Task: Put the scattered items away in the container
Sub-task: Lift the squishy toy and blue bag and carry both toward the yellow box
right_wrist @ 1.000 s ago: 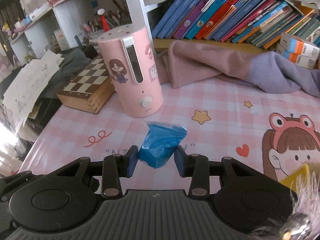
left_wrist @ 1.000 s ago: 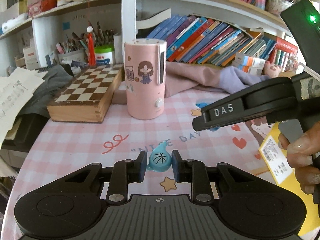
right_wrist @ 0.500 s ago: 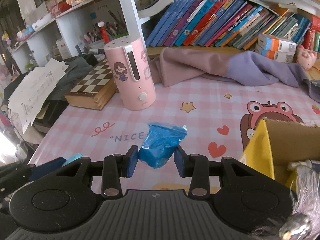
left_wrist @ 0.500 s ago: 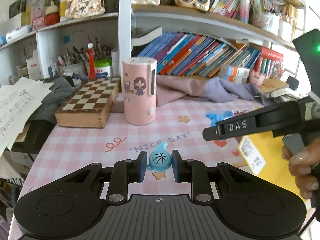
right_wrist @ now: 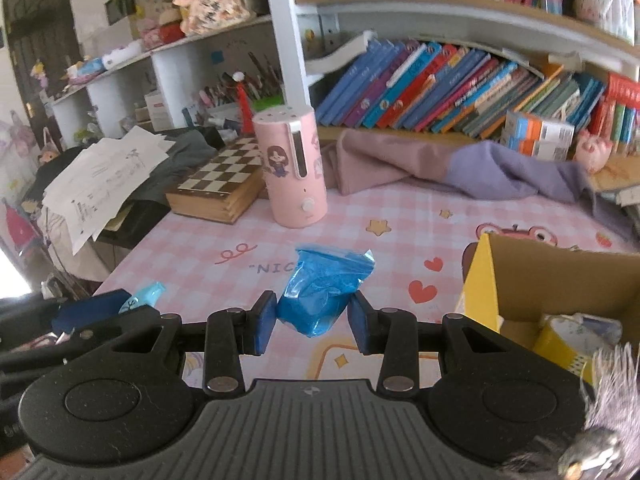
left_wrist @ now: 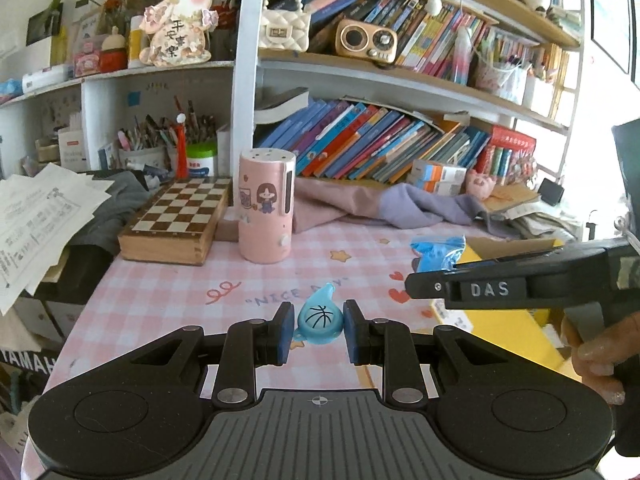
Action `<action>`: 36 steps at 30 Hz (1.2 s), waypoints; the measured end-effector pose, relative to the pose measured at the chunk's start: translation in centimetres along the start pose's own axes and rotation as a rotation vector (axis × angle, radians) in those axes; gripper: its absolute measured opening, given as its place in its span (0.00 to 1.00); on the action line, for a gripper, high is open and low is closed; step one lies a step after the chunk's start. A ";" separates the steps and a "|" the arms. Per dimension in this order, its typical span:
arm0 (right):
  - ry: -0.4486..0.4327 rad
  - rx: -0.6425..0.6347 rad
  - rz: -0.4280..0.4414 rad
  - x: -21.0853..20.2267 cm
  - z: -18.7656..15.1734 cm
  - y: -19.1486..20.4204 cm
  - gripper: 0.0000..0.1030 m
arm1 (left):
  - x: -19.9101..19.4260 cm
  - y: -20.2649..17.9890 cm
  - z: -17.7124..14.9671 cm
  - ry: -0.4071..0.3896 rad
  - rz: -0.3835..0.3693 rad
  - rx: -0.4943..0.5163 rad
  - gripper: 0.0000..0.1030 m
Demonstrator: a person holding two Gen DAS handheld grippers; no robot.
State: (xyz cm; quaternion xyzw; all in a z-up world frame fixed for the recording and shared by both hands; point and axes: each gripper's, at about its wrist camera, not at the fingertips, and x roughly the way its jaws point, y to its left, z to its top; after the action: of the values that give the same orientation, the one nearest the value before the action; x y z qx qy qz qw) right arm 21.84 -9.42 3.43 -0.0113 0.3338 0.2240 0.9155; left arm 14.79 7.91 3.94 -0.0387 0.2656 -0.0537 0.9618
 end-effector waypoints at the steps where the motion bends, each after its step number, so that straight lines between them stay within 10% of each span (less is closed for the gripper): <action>1: -0.006 -0.008 0.000 -0.6 -0.2 0.2 0.36 | -0.4 0.0 -0.1 -0.001 -0.005 -0.003 0.24; 36: 0.033 0.082 -0.065 -12.1 -12.5 3.1 0.36 | -10.8 -1.7 -6.5 0.039 -0.111 -0.005 0.24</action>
State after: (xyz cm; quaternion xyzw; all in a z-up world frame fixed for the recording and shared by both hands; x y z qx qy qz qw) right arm 4.75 -13.59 1.55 0.0117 0.3572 0.1800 0.9165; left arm 2.14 7.30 4.03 -0.0546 0.2819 -0.1072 0.9519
